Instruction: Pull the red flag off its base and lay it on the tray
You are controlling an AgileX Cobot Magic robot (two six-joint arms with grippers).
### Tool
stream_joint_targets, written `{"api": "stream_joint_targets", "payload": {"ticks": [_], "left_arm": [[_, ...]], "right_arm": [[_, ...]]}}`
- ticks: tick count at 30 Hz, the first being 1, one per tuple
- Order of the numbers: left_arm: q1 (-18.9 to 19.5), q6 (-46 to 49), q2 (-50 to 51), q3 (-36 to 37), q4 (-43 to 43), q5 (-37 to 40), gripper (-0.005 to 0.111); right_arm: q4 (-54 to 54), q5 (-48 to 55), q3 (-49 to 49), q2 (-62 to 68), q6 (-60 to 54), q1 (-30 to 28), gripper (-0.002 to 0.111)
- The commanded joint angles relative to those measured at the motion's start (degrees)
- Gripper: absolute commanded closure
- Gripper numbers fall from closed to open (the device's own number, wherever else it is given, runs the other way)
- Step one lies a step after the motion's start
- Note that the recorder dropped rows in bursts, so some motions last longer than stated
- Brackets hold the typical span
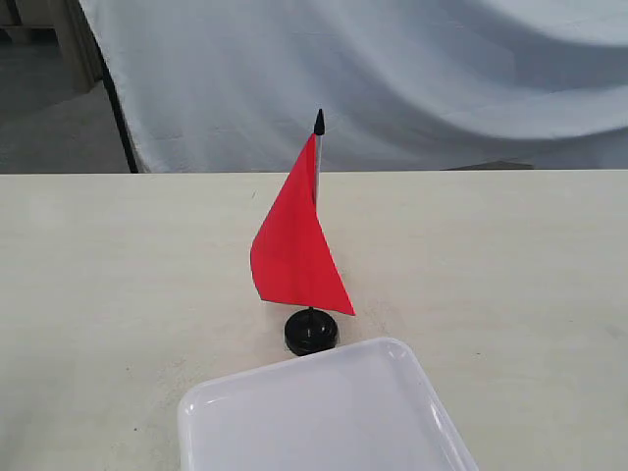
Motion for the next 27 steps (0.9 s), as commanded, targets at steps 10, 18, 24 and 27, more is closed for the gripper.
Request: {"api": "stream_joint_targets", "payload": {"ticks": [10,18,24,27], "left_arm": [[-0.25,0.08,-0.06,0.09,-0.01,-0.15,0.107],[-0.25,0.08,-0.06,0.09,-0.01,-0.15,0.107],[-0.25,0.08,-0.06,0.09,-0.01,-0.15,0.107],[-0.25,0.08,-0.06,0.09,-0.01,-0.15,0.107]], "right_arm": [[-0.42,-4.53,0.19,-0.33,0.05,0.07,0.109],[-0.42,-30.29,0.19,-0.33,0.05,0.07,0.109],[-0.42,-42.5,0.19,-0.33,3.24,0.07,0.109],[-0.42,-44.88,0.19,-0.33,16.8,0.07,0.109]]}}
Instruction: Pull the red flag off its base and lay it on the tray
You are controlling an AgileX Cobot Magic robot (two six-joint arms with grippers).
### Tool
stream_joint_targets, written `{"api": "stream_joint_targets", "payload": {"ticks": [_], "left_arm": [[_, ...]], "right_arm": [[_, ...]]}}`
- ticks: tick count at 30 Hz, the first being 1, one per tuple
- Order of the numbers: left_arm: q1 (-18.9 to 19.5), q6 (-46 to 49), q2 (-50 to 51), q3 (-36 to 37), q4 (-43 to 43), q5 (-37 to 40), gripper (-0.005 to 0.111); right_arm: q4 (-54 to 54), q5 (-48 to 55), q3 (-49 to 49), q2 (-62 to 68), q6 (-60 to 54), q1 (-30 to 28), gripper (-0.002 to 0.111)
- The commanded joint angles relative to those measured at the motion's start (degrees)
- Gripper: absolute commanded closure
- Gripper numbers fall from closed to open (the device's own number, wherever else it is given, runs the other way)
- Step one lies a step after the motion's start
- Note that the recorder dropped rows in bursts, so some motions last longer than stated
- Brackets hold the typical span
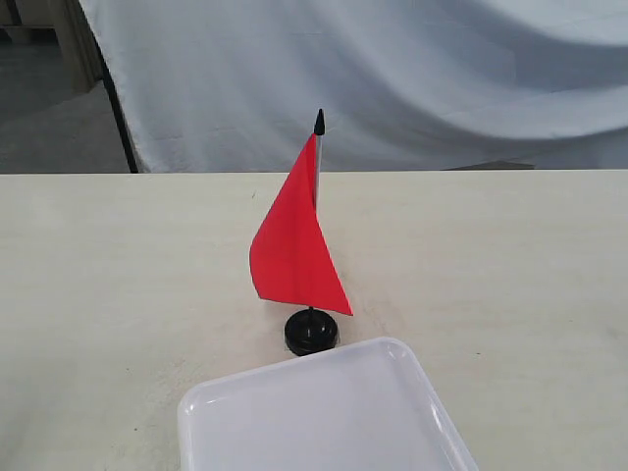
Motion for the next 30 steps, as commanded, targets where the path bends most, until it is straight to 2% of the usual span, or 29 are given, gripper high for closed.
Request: {"api": "stream_joint_targets", "payload": {"ticks": [1,6,12,18,19,23,30], "left_arm": [[-0.25,0.08,-0.06,0.09,-0.01,-0.15,0.107],[-0.25,0.08,-0.06,0.09,-0.01,-0.15,0.107],[-0.25,0.08,-0.06,0.09,-0.01,-0.15,0.107],[-0.25,0.08,-0.06,0.09,-0.01,-0.15,0.107],[-0.25,0.08,-0.06,0.09,-0.01,-0.15,0.107],[-0.25,0.08,-0.06,0.09,-0.01,-0.15,0.107],[-0.25,0.08,-0.06,0.09,-0.01,-0.15,0.107]], "right_arm": [[-0.66,-3.15,0.19,-0.33,18.24,0.07,0.109],[-3.02,-8.35,0.19,2.14,18.32,0.07,0.109],[-5.65,-20.89,0.19,15.92,17.21,0.07,0.109],[-15.61,-30.13,-4.37,40.64,14.71,0.07,0.109],[-20.61,-33.33,-6.66,49.32,12.73,0.07,0.109],[-29.89,-38.93,-12.16,69.4,8.79,0.31,0.109],[-32.11,-43.04,-23.4,103.35,-3.46,6.5,0.109]]}}
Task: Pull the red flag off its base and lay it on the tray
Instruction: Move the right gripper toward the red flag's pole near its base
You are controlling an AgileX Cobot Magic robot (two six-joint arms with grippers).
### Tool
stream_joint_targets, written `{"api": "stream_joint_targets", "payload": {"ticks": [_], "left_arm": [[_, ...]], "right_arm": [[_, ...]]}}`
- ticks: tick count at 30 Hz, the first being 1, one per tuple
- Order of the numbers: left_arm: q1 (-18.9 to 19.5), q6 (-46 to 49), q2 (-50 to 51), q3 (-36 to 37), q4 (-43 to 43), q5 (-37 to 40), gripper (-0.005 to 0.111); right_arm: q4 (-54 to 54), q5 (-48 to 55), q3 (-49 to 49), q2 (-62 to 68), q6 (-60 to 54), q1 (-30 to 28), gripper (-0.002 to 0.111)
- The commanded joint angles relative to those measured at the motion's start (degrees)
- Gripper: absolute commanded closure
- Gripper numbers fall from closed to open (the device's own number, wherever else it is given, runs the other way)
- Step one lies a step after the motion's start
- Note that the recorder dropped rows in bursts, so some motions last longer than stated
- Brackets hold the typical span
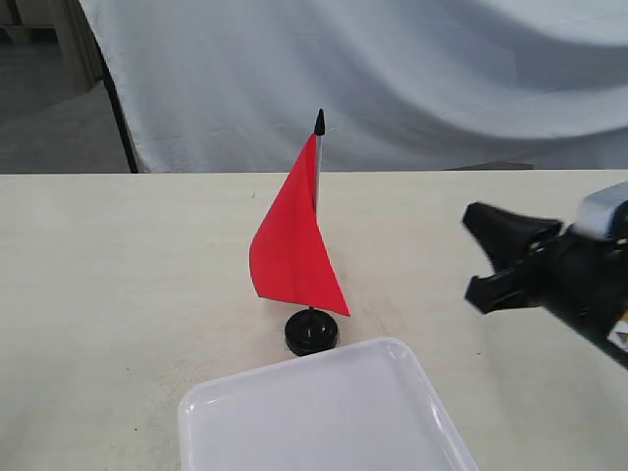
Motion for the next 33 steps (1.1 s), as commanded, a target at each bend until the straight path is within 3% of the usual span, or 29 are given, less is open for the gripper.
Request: {"api": "stream_joint_targets", "payload": {"ticks": [1,5,11,13,15,16,18,23,26,33], "left_arm": [[-0.25,0.08,-0.06,0.09,-0.01,-0.15,0.107],[-0.25,0.08,-0.06,0.09,-0.01,-0.15,0.107],[-0.25,0.08,-0.06,0.09,-0.01,-0.15,0.107],[-0.25,0.08,-0.06,0.09,-0.01,-0.15,0.107],[-0.25,0.08,-0.06,0.09,-0.01,-0.15,0.107],[-0.25,0.08,-0.06,0.09,-0.01,-0.15,0.107],[-0.25,0.08,-0.06,0.09,-0.01,-0.15,0.107],[-0.25,0.08,-0.06,0.09,-0.01,-0.15,0.107],[-0.25,0.08,-0.06,0.09,-0.01,-0.15,0.107],[-0.25,0.08,-0.06,0.09,-0.01,-0.15,0.107]], "right_arm": [[-2.39,-1.35,-6.84,18.47,-9.67,4.21,0.109],[-4.03,-1.35,-11.22,26.7,-13.6,7.29,0.109],[-4.04,-1.35,-13.0,29.05,-13.74,9.2,0.108],[-4.04,-1.35,-13.0,29.05,-13.74,9.2,0.095],[-4.04,-1.35,-13.0,29.05,-13.74,9.2,0.064],[-4.96,-1.35,-13.0,29.05,-13.24,9.2,0.043],[-5.69,-1.35,-13.38,29.47,-13.35,9.33,0.017],[-5.17,-0.86,-19.13,31.95,-13.37,12.98,0.014],[-4.79,4.99,-23.82,34.04,-13.37,15.83,0.014],[-4.65,6.43,-30.48,37.28,-12.49,18.18,0.014]]}}
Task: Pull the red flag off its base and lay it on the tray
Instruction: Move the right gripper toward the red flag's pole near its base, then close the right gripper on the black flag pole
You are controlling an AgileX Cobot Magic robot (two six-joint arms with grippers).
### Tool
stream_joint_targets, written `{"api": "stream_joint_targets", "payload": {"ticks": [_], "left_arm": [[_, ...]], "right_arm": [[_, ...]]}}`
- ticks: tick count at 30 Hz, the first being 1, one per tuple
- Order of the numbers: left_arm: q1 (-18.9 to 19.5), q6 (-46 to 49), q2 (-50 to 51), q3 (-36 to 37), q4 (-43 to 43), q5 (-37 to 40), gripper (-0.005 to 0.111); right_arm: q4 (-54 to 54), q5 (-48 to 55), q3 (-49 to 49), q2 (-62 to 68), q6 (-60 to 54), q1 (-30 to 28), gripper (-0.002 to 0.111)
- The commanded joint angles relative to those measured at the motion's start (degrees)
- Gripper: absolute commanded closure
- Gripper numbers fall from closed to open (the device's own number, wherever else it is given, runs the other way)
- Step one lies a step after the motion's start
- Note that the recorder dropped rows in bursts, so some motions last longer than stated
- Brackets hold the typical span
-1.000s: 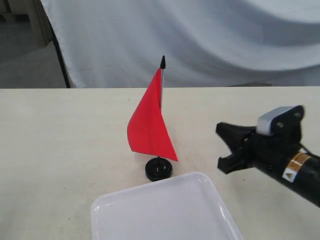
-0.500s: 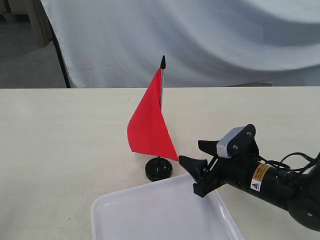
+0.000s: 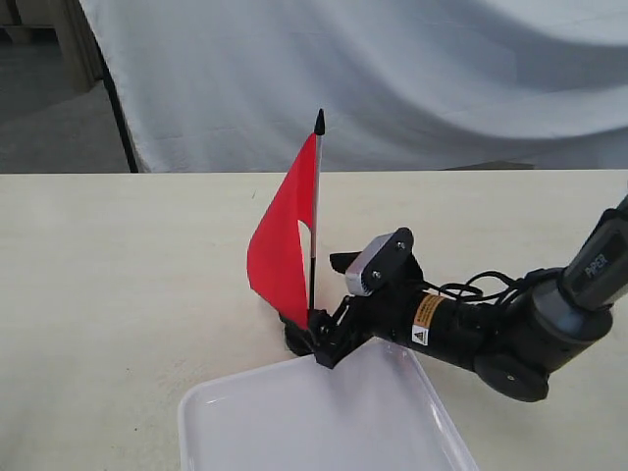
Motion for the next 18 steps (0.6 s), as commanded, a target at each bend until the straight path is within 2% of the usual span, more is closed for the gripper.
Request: {"api": "stream_joint_targets", "payload": {"ticks": [1,5,7,8,10,14,18], "left_arm": [[-0.25,0.08,-0.06,0.09,-0.01,-0.15,0.107],[-0.25,0.08,-0.06,0.09,-0.01,-0.15,0.107],[-0.25,0.08,-0.06,0.09,-0.01,-0.15,0.107],[-0.25,0.08,-0.06,0.09,-0.01,-0.15,0.107],[-0.25,0.08,-0.06,0.09,-0.01,-0.15,0.107],[-0.25,0.08,-0.06,0.09,-0.01,-0.15,0.107],[-0.25,0.08,-0.06,0.09,-0.01,-0.15,0.107]], "right_arm": [[0.06,0.27,-2.14,0.9,0.19,0.45,0.014],[1.19,0.27,-2.38,1.02,0.19,0.45,0.018],[1.19,0.17,-2.38,1.02,0.19,0.45,0.034],[0.71,0.29,-2.38,1.02,0.19,0.45,0.064],[-1.7,0.03,-2.25,1.02,0.61,0.45,0.106],[-5.72,-3.01,-2.35,0.32,0.61,0.45,0.106],[-6.84,-1.4,-0.96,-4.82,0.24,0.34,0.109]]}}
